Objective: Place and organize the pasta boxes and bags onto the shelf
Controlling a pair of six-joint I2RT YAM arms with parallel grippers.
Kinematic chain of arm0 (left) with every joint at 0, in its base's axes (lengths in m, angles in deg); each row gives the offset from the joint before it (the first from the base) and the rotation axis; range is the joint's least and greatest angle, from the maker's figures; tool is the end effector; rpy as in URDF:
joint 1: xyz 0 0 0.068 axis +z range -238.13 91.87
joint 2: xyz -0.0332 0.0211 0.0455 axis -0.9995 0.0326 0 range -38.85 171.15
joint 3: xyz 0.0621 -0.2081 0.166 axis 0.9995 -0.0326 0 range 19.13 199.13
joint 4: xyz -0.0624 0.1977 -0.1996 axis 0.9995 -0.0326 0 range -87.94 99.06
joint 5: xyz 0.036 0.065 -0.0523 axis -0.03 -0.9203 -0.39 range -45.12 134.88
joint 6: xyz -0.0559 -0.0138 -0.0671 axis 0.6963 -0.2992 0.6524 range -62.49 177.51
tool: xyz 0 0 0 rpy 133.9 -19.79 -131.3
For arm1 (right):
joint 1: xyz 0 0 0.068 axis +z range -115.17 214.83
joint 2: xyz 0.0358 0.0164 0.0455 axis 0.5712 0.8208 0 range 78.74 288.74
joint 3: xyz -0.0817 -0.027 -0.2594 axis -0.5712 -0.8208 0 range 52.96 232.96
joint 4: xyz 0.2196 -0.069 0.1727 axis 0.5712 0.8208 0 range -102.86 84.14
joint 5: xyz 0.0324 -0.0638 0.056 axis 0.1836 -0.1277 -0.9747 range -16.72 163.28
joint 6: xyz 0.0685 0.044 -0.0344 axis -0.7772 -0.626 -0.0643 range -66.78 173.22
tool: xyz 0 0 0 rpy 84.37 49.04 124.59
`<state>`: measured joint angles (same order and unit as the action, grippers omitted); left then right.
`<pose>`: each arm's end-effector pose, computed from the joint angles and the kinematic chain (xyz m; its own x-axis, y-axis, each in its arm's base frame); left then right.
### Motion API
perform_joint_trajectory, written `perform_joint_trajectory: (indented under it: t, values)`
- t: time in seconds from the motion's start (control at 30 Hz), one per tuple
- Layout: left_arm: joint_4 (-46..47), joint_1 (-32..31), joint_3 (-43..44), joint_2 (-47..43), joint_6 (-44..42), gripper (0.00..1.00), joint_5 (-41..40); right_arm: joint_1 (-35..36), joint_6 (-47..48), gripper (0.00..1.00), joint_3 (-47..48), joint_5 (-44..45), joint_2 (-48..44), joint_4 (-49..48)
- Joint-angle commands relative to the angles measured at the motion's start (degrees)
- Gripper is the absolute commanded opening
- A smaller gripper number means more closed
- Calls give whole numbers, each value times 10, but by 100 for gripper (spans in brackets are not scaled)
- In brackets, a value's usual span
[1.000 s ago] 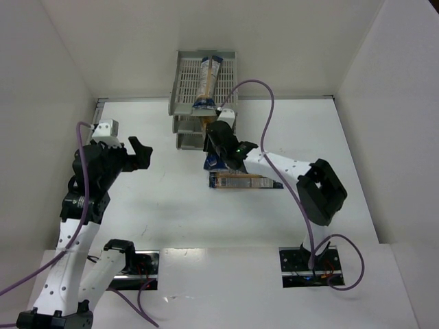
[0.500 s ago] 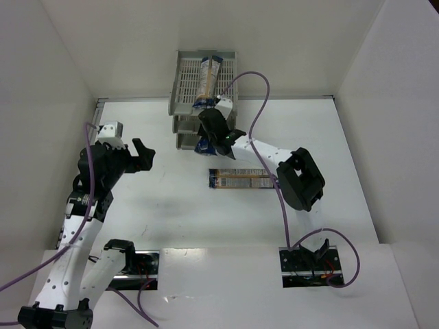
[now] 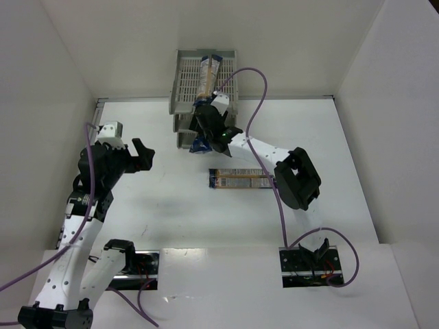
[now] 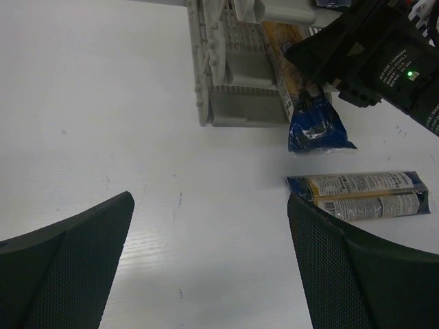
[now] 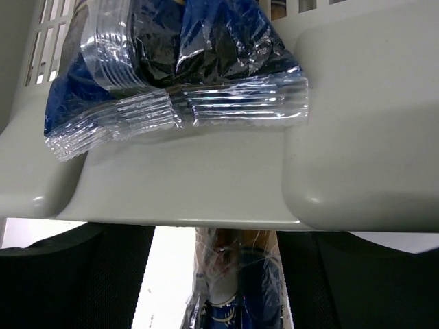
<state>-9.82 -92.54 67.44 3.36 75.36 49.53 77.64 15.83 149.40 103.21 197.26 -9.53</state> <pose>0.2364 -0.0247 0.3462 -0.2576 -0.2866 -0.9228 0.0803 0.9454 -0.3160 0.4302 0.3450 0.2379 -0.4070 0.3404 -0.8476 -0.0140 0.9255 0.3784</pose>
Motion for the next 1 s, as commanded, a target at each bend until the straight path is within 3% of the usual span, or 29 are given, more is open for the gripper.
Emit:
perform_joint_trajectory:
  t: [0.0, 0.27, 0.33, 0.37, 0.5, 0.57, 0.67, 0.83, 0.97]
  values:
    - [22, 4, -5, -3, -12, 100, -3, -4, -15, 73, 23, 16, -24, -47]
    - [22, 4, -5, -8, -12, 100, 2, 33, 38, 74, -77, 21, -156, -44]
    - [22, 4, -5, -8, -12, 100, 2, 54, 80, 69, -101, 10, -186, -44]
    - [22, 4, -5, -8, -12, 100, 2, 61, 95, 64, -132, 2, -210, -44]
    - [22, 4, -10, -8, -12, 100, 7, 73, 130, 10, -240, -112, -254, -60]
    - [22, 4, -10, -14, -7, 100, 7, 85, 130, 1, -279, -131, -261, -39]
    - [22, 4, -16, -20, -7, 100, 7, 92, 130, 1, -317, -159, -266, -17]
    - [32, 4, -21, -20, -2, 100, 19, 92, 122, 1, -346, -176, -239, -83]
    - [32, 4, -21, -20, -2, 100, 13, 92, 148, 8, -267, -156, -181, -109]
